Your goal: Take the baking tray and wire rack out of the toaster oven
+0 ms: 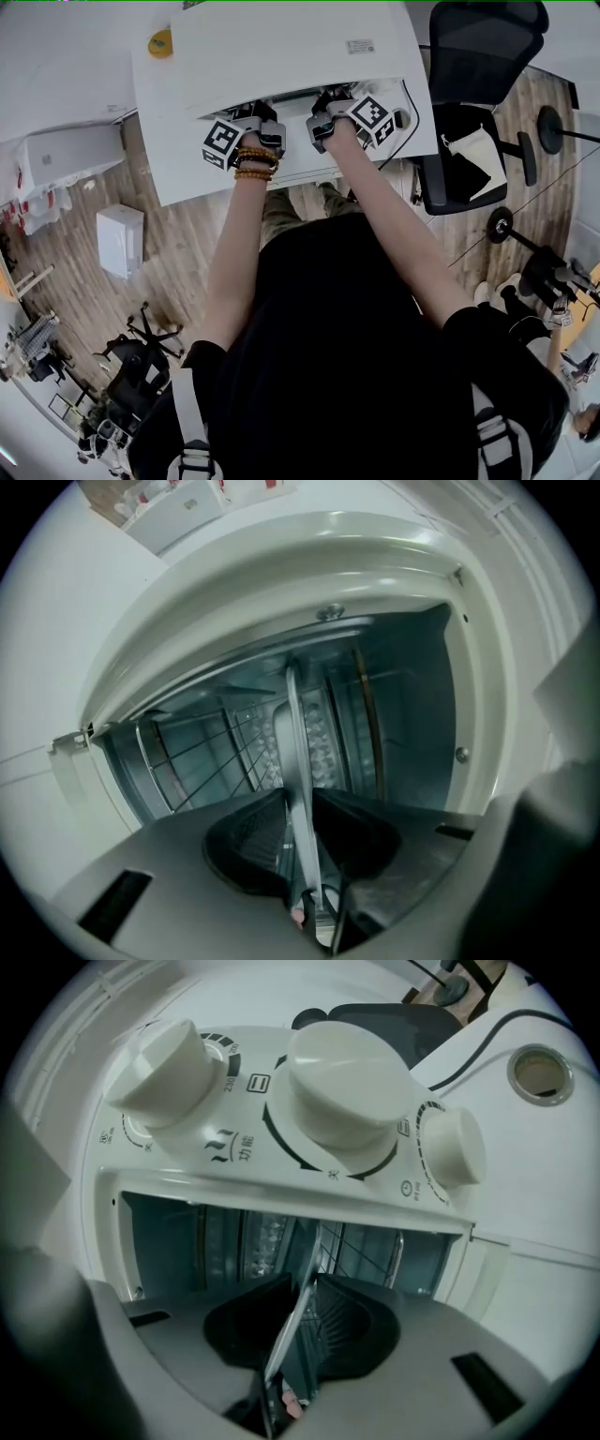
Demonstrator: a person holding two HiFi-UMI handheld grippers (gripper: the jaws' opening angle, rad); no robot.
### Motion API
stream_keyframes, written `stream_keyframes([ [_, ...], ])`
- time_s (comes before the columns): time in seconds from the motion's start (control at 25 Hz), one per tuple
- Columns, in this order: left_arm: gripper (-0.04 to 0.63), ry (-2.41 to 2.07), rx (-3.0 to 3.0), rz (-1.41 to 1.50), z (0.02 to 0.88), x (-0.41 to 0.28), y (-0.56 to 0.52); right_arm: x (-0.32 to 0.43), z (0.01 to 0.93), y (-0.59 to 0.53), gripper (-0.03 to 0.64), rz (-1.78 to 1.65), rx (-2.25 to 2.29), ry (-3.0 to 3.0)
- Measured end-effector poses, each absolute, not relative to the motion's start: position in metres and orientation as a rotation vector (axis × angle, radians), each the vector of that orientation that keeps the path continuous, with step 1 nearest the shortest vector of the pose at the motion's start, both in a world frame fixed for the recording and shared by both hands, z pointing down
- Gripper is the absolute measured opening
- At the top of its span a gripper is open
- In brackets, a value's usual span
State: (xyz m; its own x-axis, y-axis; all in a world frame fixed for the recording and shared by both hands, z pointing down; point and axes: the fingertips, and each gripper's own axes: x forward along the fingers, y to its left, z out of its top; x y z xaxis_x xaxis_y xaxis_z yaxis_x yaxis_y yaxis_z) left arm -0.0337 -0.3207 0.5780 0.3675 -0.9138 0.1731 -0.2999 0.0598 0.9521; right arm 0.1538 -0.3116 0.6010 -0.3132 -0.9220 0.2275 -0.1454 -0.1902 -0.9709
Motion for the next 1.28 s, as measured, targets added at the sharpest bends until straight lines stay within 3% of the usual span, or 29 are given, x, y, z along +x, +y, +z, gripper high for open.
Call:
stream_keyframes([
  [1.28,0.095,-1.126,1.427,-0.752,0.580,-0.032,-0.283,0.156,0.601,-0.275,0.077,-1.643,-1.213,1.417],
])
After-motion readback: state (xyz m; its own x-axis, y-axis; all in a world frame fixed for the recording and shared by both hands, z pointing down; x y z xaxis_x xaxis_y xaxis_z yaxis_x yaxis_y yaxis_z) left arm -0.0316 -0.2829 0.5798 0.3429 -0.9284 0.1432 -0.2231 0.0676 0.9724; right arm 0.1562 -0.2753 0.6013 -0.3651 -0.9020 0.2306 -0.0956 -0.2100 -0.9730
